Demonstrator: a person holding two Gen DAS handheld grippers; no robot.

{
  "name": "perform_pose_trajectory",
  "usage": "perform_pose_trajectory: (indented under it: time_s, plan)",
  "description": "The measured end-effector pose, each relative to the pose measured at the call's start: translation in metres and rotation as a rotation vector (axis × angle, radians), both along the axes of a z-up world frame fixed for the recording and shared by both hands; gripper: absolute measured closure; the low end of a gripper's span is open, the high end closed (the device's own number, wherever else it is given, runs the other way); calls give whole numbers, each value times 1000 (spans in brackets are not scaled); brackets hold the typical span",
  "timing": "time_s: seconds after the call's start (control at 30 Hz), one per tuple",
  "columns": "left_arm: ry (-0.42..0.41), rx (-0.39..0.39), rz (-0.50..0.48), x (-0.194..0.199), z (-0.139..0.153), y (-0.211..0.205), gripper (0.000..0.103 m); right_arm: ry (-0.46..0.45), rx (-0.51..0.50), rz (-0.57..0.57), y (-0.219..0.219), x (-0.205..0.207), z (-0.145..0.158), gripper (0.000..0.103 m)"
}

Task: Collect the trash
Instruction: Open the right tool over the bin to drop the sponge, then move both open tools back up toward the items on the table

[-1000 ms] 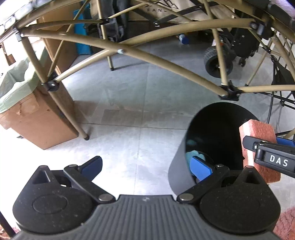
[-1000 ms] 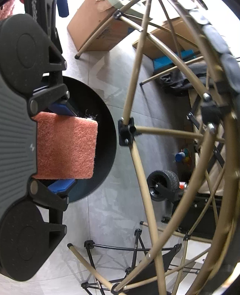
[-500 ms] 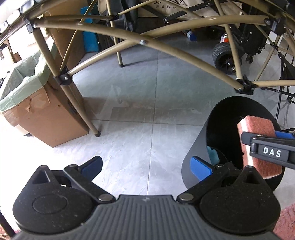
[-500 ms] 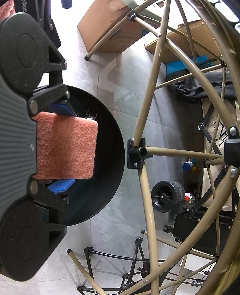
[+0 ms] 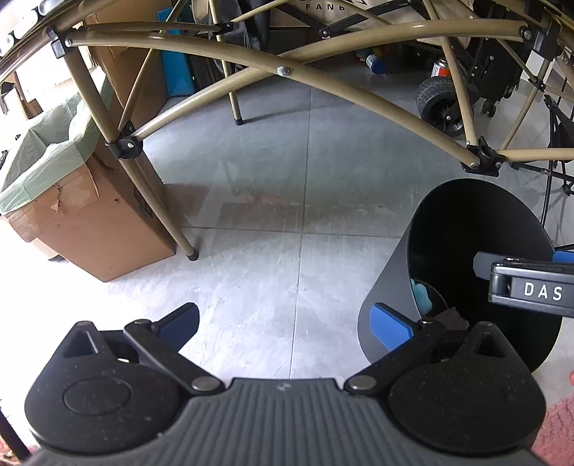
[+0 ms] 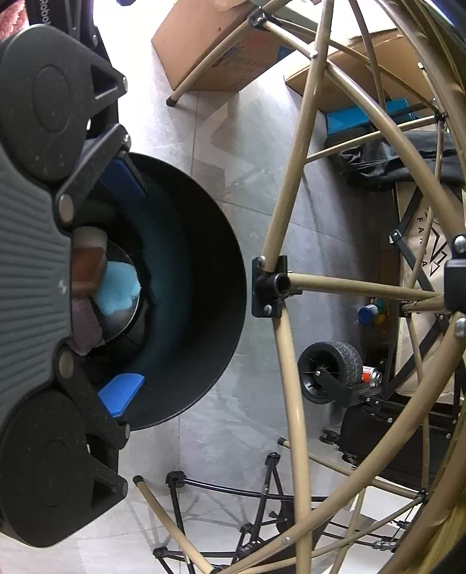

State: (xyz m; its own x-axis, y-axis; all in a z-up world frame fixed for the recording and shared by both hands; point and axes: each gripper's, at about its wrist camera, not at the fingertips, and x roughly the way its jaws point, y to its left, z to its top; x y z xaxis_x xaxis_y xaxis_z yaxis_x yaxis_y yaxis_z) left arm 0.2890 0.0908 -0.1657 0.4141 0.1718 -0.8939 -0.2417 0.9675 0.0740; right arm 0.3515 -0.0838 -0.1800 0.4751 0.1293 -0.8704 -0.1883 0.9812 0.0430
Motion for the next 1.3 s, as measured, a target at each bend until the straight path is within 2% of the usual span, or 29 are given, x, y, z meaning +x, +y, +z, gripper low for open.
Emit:
perform_pose_trajectory:
  time_s: [0.33,0.77,1.07,1.3]
  plan:
    - [2,5,-1,-1,-1,-2,0,2,18,-5,-1,-3,2,0]
    - [-27,2,-7,-4,6,-5,0,-41,50,-19,-9,-10,16,0]
    - [-149,-5,-6,-22,34,-10,0,-121,109,-7,-23,-29,46,0]
    - [-258,5,7,-37,62,-18,0,-222,151,2,-39,-52,79,0]
